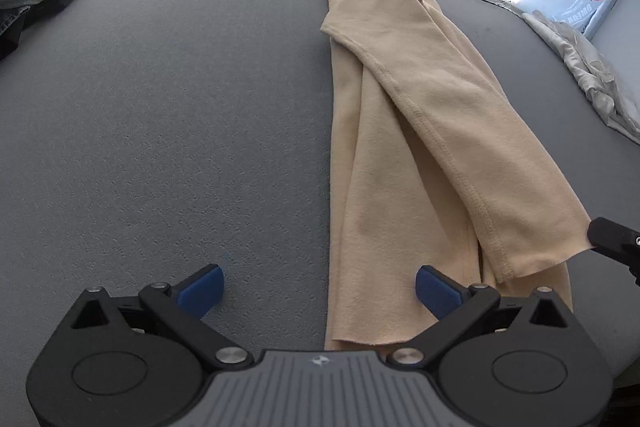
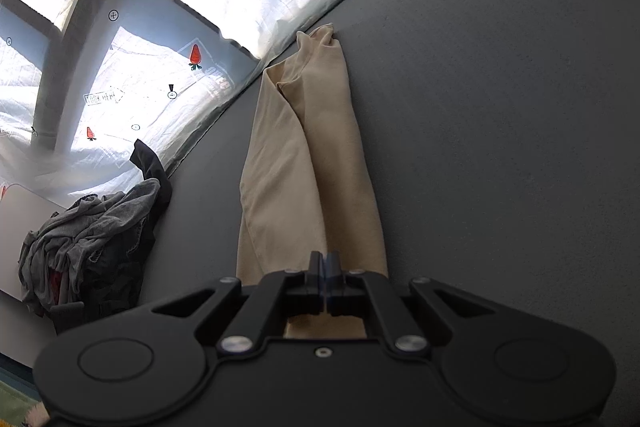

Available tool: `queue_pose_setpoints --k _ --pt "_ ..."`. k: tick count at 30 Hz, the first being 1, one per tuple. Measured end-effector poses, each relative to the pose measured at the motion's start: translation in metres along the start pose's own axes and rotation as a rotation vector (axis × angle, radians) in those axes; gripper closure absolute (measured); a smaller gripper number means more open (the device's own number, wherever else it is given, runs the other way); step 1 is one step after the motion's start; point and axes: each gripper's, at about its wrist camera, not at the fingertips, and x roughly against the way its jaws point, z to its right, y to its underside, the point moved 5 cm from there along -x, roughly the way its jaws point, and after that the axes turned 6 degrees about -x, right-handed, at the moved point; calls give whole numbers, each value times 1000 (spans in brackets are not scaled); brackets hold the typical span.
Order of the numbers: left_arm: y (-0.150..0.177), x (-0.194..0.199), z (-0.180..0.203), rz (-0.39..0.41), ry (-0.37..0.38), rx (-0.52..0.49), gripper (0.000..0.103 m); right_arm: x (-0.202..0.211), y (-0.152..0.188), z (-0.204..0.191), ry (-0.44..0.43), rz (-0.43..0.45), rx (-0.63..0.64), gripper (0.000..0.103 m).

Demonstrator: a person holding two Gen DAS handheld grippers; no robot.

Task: Fold clothes
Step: 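Fold the held shirt side lengthwise over the body with the right tool, then open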

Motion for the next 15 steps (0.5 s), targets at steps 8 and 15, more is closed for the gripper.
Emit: queue_pose_setpoints --k 8,15 --pt "0 -5 5 11 -31 -29 0 11 8 18 26 -3 -32 102" --pt "0 -9 9 20 -41 -40 0 9 11 37 84 -43 -53 102"
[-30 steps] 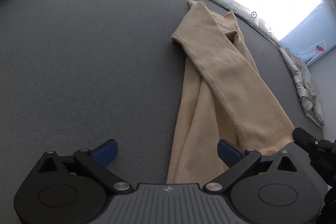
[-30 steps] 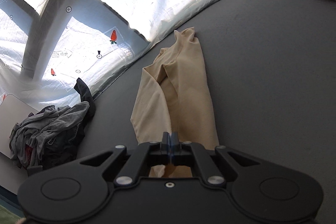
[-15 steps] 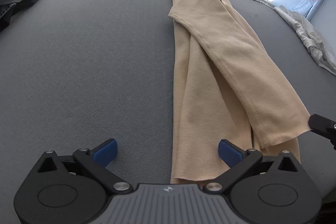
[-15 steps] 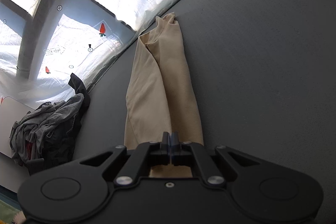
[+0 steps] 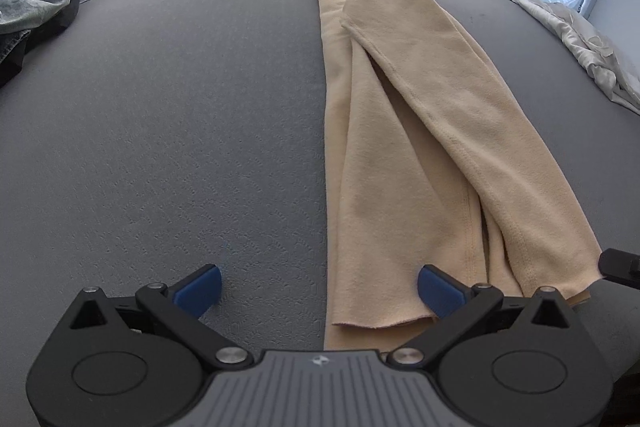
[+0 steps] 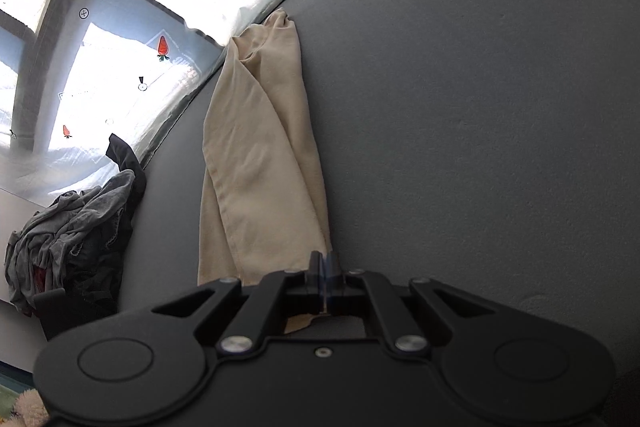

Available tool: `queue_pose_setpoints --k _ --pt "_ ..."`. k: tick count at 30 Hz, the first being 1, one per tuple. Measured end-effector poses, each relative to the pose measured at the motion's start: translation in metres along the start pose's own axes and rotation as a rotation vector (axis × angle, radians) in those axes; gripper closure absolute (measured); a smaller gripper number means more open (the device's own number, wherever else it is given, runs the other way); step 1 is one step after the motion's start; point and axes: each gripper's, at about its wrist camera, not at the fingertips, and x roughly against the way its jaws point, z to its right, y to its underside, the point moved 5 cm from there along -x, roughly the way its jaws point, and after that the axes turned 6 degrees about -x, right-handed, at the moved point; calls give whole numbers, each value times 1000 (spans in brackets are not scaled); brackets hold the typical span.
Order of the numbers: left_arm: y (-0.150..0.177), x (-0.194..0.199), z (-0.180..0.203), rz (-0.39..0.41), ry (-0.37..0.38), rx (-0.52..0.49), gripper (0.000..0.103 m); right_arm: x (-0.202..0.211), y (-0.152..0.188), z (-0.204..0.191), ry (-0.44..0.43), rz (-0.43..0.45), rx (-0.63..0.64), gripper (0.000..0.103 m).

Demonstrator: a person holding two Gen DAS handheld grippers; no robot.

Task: Fold clothes

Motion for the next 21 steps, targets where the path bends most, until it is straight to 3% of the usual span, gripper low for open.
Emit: queue_pose_setpoints --k 7,8,11,18,21 --pt "-1 -1 1 -6 10 -14 0 -9 -8 3 40 -33 -3 94" --pt "0 -1 1 -5 13 -17 0 -10 -10 3 36 -30 -7 91" --pt "0 0 2 -2 14 -21 0 -11 -17 2 23 -32 -14 64" --pt "1 -1 4 9 3 -20 0 -23 -25 -8 8 -67 30 45" --pt "1 -1 5 8 0 -17 0 -31 -28 -16 -11 -85 57 43"
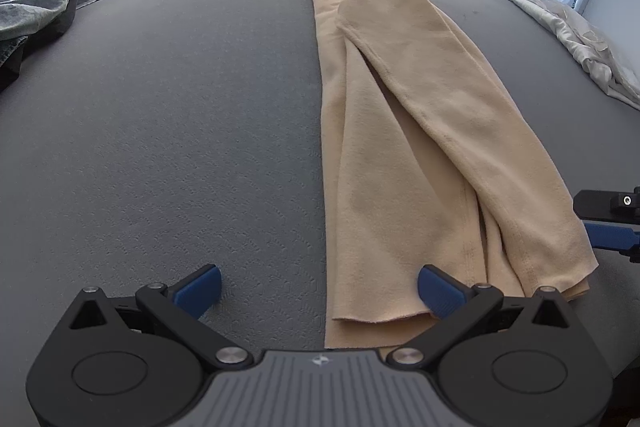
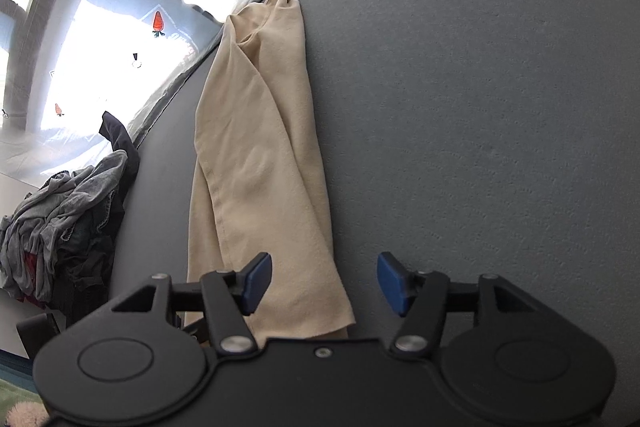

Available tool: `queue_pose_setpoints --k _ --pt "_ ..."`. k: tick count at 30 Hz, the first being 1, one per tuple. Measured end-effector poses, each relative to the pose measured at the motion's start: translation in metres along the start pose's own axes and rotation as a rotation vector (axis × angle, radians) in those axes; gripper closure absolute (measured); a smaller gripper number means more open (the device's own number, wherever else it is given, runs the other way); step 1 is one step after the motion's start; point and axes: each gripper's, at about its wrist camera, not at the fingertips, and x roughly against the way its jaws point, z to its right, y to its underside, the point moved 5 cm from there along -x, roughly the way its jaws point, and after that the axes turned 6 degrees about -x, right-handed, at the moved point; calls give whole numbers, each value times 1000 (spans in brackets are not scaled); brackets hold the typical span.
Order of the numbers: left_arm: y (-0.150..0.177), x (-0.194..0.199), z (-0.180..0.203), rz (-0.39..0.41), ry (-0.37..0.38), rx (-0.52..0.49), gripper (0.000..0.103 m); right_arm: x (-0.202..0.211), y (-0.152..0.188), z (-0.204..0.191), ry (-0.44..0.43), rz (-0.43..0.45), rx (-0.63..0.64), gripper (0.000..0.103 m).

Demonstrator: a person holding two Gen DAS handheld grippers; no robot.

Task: Fold clothes

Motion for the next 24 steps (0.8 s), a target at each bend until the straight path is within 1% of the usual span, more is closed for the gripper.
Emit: queue_pose_setpoints --k 2,4,6,9,11,12,13,14,15,16,18,21,24 --pt "0 0 0 -2 1 1 0 -6 -3 -3 -12 -10 9 45" --pt "0 1 -1 5 10 6 1 -12 -5 -5 -30 -25 -3 53" --pt "0 2 -2 20 28 12 1 -19 -8 -4 -49 -41 -28 67" --pt "1 6 -2 46 47 15 10 -23 -12 2 -74 -45 -71 73" --pt "-1 10 -2 65 77 35 24 -25 -14 5 -87 -44 -98 76" --pt "-2 11 -2 71 91 46 28 -26 -16 6 -94 -44 -109 76" --pt "-3 12 -2 77 116 62 35 -27 -17 7 -102 -43 -123 76" --pt "-4 13 -2 82 142 78 44 -28 -18 8 -107 -43 -128 76" --pt "-5 13 -1 82 177 92 50 -29 -19 8 -111 -44 -130 76" --pt "-5 13 1 79 229 117 60 -29 -20 8 -115 -46 -130 76" --pt "-6 13 2 80 276 149 60 -31 -21 9 -127 -51 -135 75" --pt "-5 12 1 78 300 187 60 -34 -23 15 -170 -72 -214 74" --pt "-2 9 -9 74 352 308 60 -38 -21 24 -229 -103 -308 75"
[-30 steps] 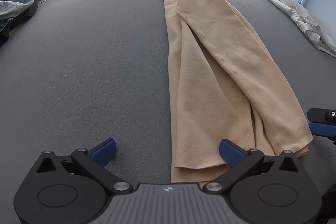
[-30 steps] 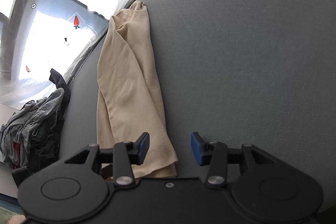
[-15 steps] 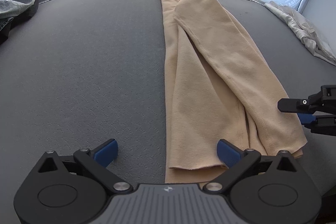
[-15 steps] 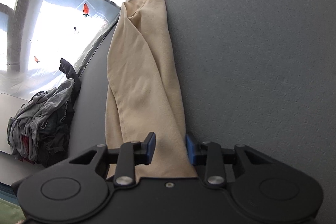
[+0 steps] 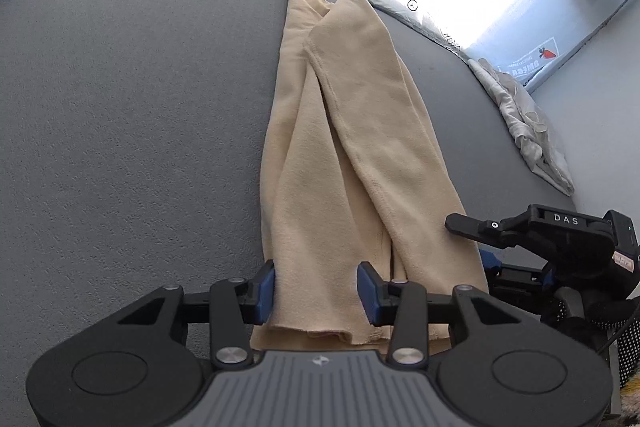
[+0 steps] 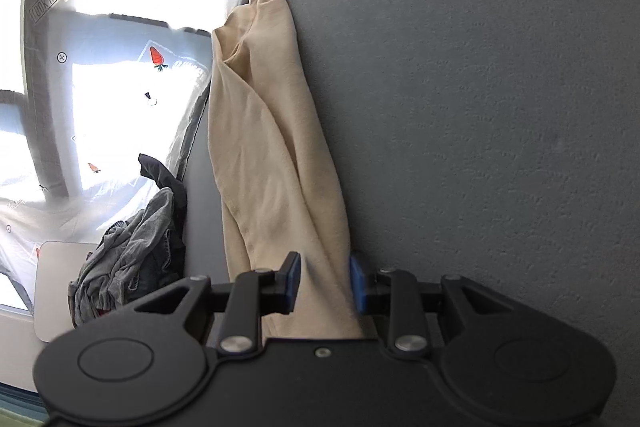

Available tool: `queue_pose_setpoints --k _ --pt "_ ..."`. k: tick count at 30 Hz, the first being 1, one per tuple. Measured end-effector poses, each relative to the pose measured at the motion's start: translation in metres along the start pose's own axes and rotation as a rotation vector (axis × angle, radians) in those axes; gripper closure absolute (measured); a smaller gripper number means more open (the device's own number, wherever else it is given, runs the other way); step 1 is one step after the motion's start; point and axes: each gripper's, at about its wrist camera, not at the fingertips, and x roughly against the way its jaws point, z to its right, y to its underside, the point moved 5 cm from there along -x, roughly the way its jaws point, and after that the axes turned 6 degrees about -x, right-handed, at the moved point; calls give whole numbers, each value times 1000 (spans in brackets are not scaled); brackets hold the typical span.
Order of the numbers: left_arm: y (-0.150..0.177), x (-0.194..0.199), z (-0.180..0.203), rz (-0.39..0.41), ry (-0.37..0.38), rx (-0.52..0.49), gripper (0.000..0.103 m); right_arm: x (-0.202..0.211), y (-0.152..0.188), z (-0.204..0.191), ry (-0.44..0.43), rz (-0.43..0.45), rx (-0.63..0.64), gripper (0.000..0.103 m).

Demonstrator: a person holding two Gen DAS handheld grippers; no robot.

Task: Fold clothes
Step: 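Grasp the strip's end with both tools and lift it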

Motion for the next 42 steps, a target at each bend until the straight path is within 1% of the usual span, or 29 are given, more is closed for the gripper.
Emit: queue_pose_setpoints --k 3,4,6,7,9,11,12,15,18,21,23,24,26,27,29,31,36,38,39,41,42 --pt "-1 -1 -14 1 61 152 60 -3 4 6 -38 -36 -37 77" --pt "-2 -2 -18 -5 81 187 60 -4 6 7 -50 -52 -46 77" --pt "-2 -2 -23 -9 104 234 60 -9 11 5 -47 -82 -42 78" --pt "-2 -2 -24 -10 114 250 60 -11 14 4 -43 -98 -38 79" --pt "-1 -3 -25 -18 114 257 68 -16 20 1 -35 -128 -31 84" --pt "1 -3 -26 -33 95 248 88 -19 25 -1 -34 -143 -23 88" --pt "2 -3 -29 -40 88 259 91 -17 26 -3 -45 -136 -23 90" --pt "5 -1 -36 -43 108 312 91 -10 26 -8 -94 -113 -37 92" --pt "8 3 -39 -62 111 306 88 0 28 -15 -174 -85 -77 92" --pt "11 6 -39 -82 135 313 78 6 30 -21 -241 -60 -134 92" --pt "13 8 -39 -95 151 321 60 8 30 -27 -290 -53 -172 92" --pt "14 9 -39 -95 165 325 57 9 30 -31 -319 -48 -189 92" --pt "13 10 -37 -91 180 326 44 10 30 -38 -368 -42 -218 92" --pt "13 10 -37 -86 191 338 41 11 30 -41 -388 -40 -228 92" --pt "11 8 -36 -79 213 368 27 12 29 -47 -418 -34 -247 92" --pt "8 3 -32 -76 238 375 22 12 28 -50 -447 -31 -271 92" --pt "5 -16 -19 -120 348 442 22 16 26 -52 -476 -15 -295 92" --pt "2 -20 -14 -121 386 459 25 19 25 -51 -480 -6 -299 92" --pt "1 -20 -13 -115 397 461 28 21 25 -50 -482 -1 -302 92" --pt "-2 -19 -10 -98 428 465 51 26 24 -47 -478 12 -303 92" --pt "-4 -18 -9 -87 436 466 56 28 23 -46 -470 19 -301 92"
